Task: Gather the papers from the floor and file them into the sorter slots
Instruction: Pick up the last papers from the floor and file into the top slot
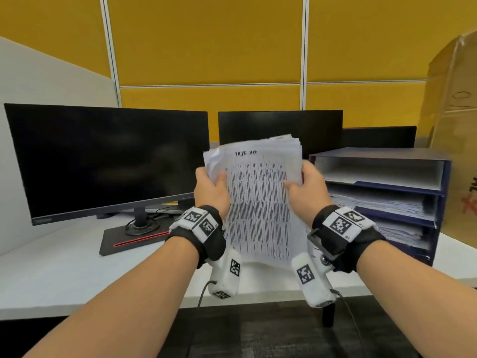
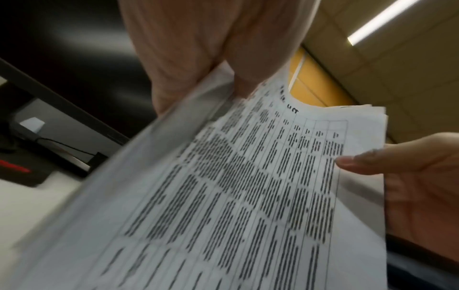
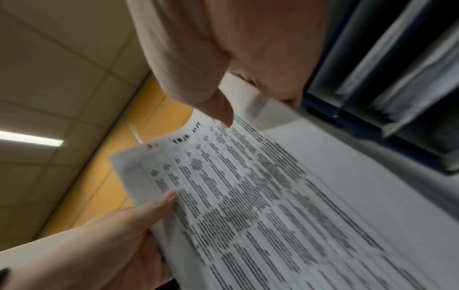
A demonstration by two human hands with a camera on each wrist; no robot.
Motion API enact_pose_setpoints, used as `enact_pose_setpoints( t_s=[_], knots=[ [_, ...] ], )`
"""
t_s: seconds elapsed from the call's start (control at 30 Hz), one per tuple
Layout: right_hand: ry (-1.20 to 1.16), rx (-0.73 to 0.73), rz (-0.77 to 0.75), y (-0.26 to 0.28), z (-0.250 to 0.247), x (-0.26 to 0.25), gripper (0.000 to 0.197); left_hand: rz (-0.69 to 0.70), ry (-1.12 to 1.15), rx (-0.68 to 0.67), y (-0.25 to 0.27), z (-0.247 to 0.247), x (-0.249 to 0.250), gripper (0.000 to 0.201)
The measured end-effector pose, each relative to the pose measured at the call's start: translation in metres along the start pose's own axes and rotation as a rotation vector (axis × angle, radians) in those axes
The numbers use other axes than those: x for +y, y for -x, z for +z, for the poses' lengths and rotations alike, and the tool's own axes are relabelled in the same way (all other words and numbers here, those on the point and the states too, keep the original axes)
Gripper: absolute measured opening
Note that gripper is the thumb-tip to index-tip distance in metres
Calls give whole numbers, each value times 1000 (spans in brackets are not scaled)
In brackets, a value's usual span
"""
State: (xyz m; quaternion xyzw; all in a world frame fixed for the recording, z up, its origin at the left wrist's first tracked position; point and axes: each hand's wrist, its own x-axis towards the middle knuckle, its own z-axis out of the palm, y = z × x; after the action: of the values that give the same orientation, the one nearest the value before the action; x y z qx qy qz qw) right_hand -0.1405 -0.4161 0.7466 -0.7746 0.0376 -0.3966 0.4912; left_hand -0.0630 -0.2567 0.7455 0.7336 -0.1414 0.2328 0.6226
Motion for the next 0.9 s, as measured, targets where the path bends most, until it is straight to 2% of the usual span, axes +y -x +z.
enact_pose_setpoints(
  t_s=[0.1,0.13,0.17,0.3,0.43,0.6,0.67,0.77,0.8,0.9],
  knots=[
    [81,-103,138,8,2,17,31,-75,-167,-224,10,-1,-17,28],
    [105,-114,158,12,1,21,28,-85,-194,-259,13,-2,-21,27],
    [116,-108,158,15,-1,23,25,-87,-195,-259,14,-3,-21,26],
    [52,3,128,13,-6,30,38,-124,-56,-171,5,-10,-21,30],
    [168,-121,206,19,-3,44,37,-219,-118,-264,12,-13,-29,37],
    [84,-30,163,14,-2,45,40,-177,-50,-196,5,-15,-29,30],
    [133,-99,170,17,1,46,41,-188,-99,-250,6,-16,-35,32],
    [268,-218,219,24,8,55,44,-238,-227,-413,11,-16,-50,35],
    [264,-202,219,23,9,58,42,-232,-242,-425,10,-16,-53,35],
    [182,-95,207,16,8,57,39,-223,-197,-352,5,-18,-47,37]
  ],
)
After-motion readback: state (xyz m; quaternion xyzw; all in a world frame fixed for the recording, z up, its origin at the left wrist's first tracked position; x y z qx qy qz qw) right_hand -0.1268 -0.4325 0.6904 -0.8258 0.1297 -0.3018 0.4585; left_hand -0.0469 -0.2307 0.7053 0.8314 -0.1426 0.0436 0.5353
